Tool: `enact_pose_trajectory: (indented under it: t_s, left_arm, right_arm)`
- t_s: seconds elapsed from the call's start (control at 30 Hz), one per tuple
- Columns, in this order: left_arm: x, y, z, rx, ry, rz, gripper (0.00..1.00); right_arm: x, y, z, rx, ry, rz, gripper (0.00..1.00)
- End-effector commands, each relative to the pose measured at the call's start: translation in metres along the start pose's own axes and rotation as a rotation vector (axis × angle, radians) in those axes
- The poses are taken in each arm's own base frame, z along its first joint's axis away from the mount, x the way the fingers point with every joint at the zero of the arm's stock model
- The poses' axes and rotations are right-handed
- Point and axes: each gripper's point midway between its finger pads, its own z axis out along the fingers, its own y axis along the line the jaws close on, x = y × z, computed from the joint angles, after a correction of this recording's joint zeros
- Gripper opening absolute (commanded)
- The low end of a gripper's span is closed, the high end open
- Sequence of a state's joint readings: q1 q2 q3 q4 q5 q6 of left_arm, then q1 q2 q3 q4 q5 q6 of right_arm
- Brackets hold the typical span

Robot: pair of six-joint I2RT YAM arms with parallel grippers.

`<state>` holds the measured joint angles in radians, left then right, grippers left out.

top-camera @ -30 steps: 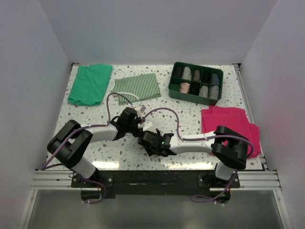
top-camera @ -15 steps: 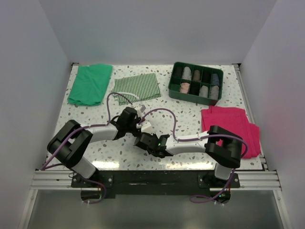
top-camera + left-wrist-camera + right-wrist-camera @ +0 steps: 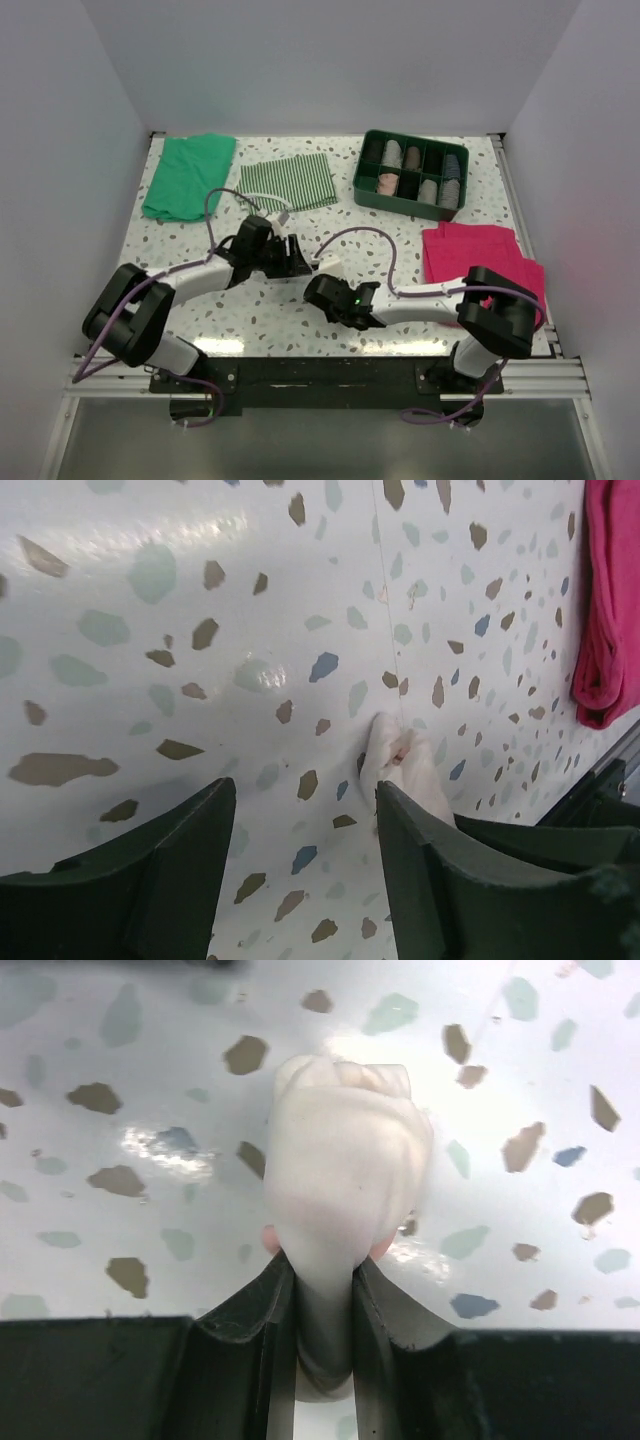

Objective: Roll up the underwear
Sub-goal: Pick up the underwear from the center of the board.

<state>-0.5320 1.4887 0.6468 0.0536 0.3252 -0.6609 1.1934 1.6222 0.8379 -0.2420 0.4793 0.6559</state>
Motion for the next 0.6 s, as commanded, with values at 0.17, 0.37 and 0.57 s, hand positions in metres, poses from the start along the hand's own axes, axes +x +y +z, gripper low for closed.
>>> enact_pose_trajectory:
  t_s: [0.17,0.37,0.57]
  left_arm:
    - [-0.046,-0.004,-0.055,-0.040,-0.174,0.024,0.67]
    - [-0.043,-0.009,-0.068,-0.028,-0.190,0.040,0.67]
    - [-0.038,-0.010,-0.071,-0.015,-0.178,0.045,0.68]
  right_arm:
    - [-0.044,-0.045,-0.032,-0.024,-0.011,0.161,0.00]
    - [-0.093,-0.078,-0.047,0.000,-0.067,0.239,0.00]
    - [-0.140,-0.111,-0.047,0.072,-0.101,0.268,0.00]
